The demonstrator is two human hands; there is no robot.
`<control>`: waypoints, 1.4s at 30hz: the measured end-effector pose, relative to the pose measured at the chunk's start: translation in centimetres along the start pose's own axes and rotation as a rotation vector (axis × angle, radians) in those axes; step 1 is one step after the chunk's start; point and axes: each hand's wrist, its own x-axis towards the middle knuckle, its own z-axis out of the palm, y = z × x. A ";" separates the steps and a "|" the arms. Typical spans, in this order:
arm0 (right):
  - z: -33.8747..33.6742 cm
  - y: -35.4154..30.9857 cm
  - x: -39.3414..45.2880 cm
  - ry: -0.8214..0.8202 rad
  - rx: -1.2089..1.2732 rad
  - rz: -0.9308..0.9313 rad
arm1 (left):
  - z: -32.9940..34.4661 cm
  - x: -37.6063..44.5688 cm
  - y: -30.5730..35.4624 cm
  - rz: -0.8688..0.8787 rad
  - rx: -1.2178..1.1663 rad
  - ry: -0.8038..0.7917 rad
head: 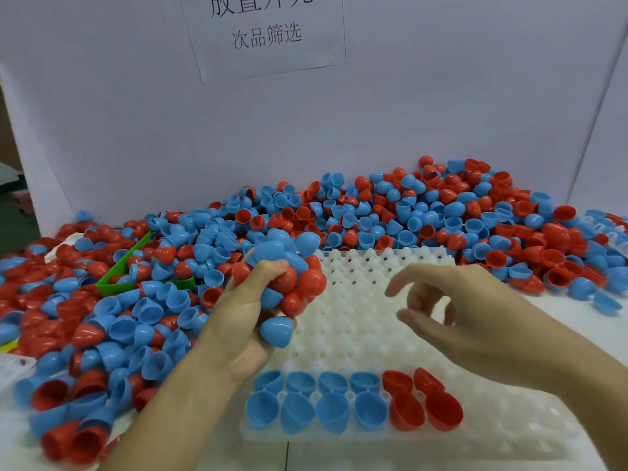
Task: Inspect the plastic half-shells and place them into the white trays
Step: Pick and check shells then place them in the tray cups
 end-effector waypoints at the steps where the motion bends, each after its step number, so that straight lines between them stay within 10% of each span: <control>1: 0.5 -0.4 0.3 0.065 0.067 0.003 | 0.2 -0.2 -0.1 -0.004 0.009 -0.024; 20: 6.0 -7.5 0.8 0.168 0.498 0.157 | 1.8 -0.9 -1.3 0.036 -0.017 -0.033; 28: 3.3 -6.4 0.6 -0.063 0.729 0.107 | 1.1 -0.1 -1.3 0.035 -0.125 0.101; 35: -2.4 -2.8 3.2 0.833 0.677 0.122 | 0.4 0.5 -0.9 -0.006 -0.208 0.204; 42: -5.8 -6.5 12.6 0.617 0.173 0.028 | 0.2 0.2 -0.8 -0.014 -0.190 0.189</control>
